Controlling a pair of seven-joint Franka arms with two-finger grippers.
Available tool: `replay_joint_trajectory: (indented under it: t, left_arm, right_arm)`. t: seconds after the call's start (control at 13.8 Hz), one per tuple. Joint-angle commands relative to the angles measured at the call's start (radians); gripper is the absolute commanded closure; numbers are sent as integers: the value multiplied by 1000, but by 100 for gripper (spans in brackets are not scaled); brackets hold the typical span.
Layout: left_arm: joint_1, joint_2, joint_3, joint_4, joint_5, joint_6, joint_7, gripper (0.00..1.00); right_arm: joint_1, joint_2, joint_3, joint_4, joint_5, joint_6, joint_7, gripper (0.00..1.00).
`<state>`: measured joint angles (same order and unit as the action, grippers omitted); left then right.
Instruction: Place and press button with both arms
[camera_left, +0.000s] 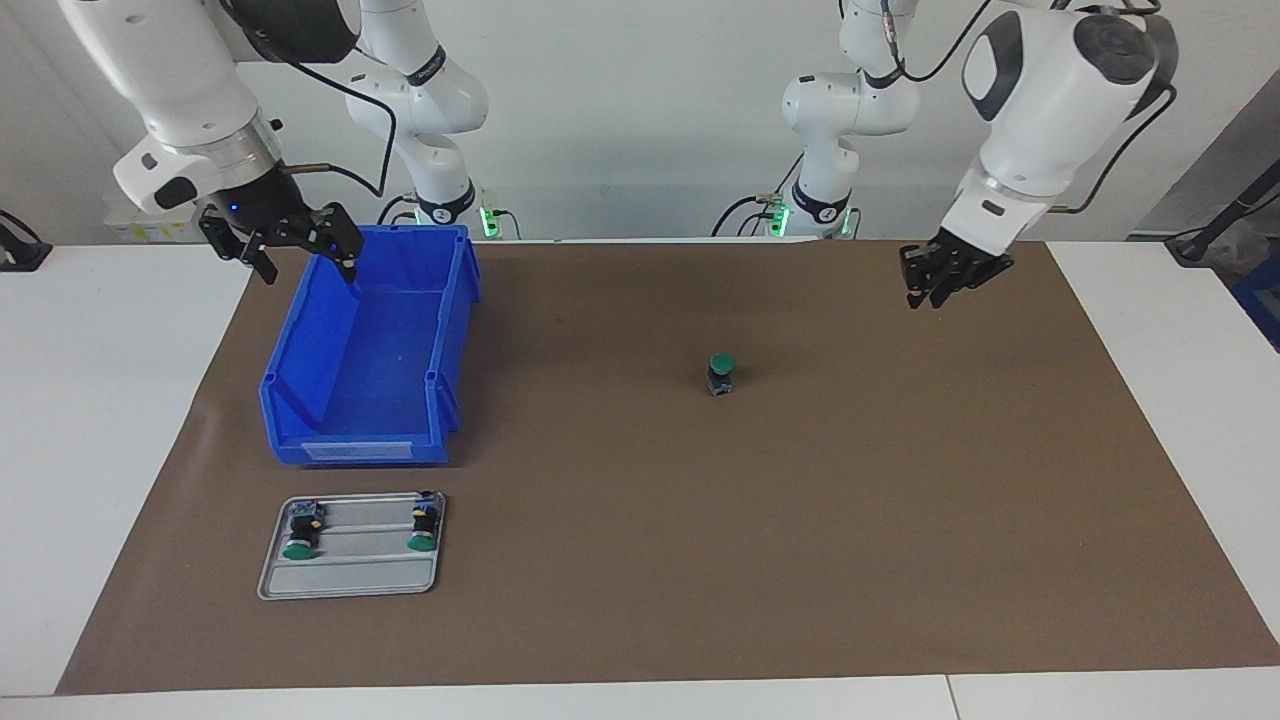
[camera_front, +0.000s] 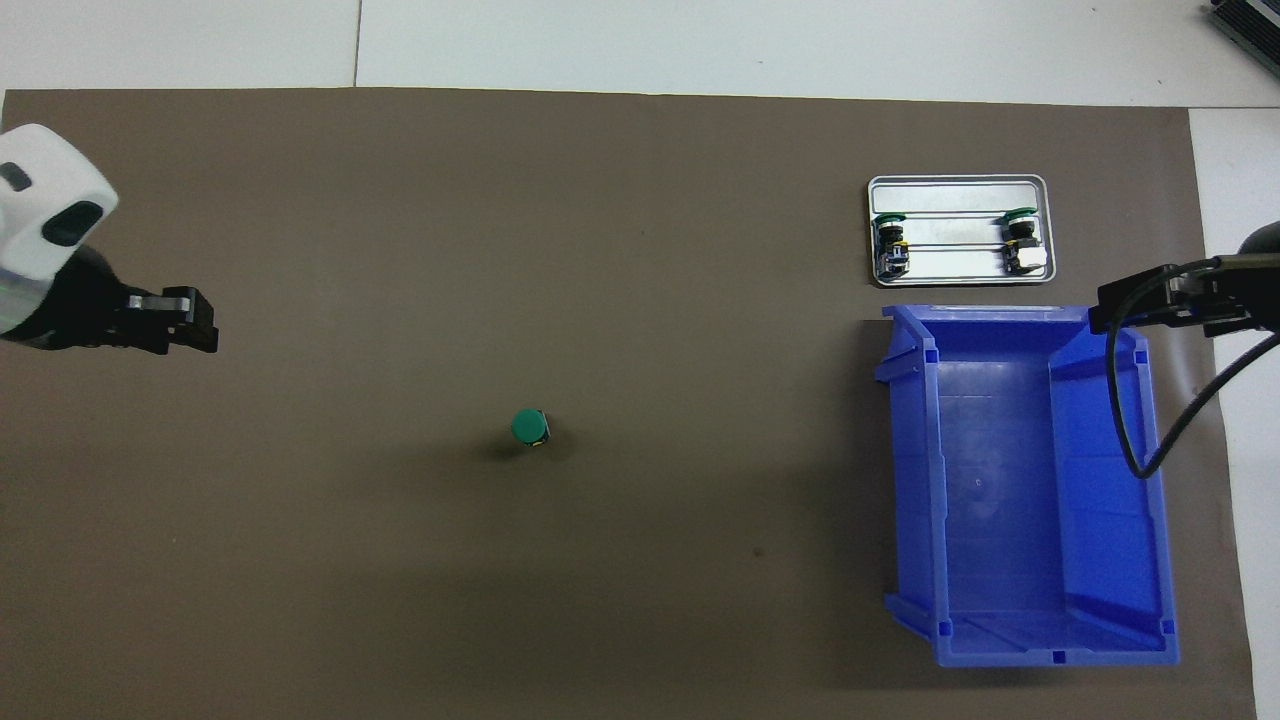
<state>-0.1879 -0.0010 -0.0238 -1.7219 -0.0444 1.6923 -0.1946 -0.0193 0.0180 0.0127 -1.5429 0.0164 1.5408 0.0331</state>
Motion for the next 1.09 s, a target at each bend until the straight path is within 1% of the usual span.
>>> replay_joint_trajectory:
  t: [0.0, 0.15, 0.29, 0.36, 0.8, 1.02]
  left_arm:
    - [-111, -40, 13, -178, 24, 186, -113, 100]
    - [-163, -25, 9, -260, 23, 309, -167, 100]
    - [-228, -10, 8, -362, 23, 488, -276, 100]
    - [-246, 4, 8, -375, 23, 530, -319, 100]
    - [-320, 32, 7, -389, 12, 590, -348, 100]
    - [-350, 68, 7, -406, 12, 627, -350, 100]
  right_arm:
    - [-10, -26, 7, -28, 14, 7, -24, 0]
    - [-10, -26, 7, -28, 14, 7, -24, 0]
    - [-10, -26, 7, -28, 14, 7, -24, 0]
    - [-10, -26, 7, -28, 14, 7, -24, 0]
    - [-10, -26, 7, -28, 14, 7, -24, 0]
    - [-10, -26, 7, -28, 14, 7, -24, 0]
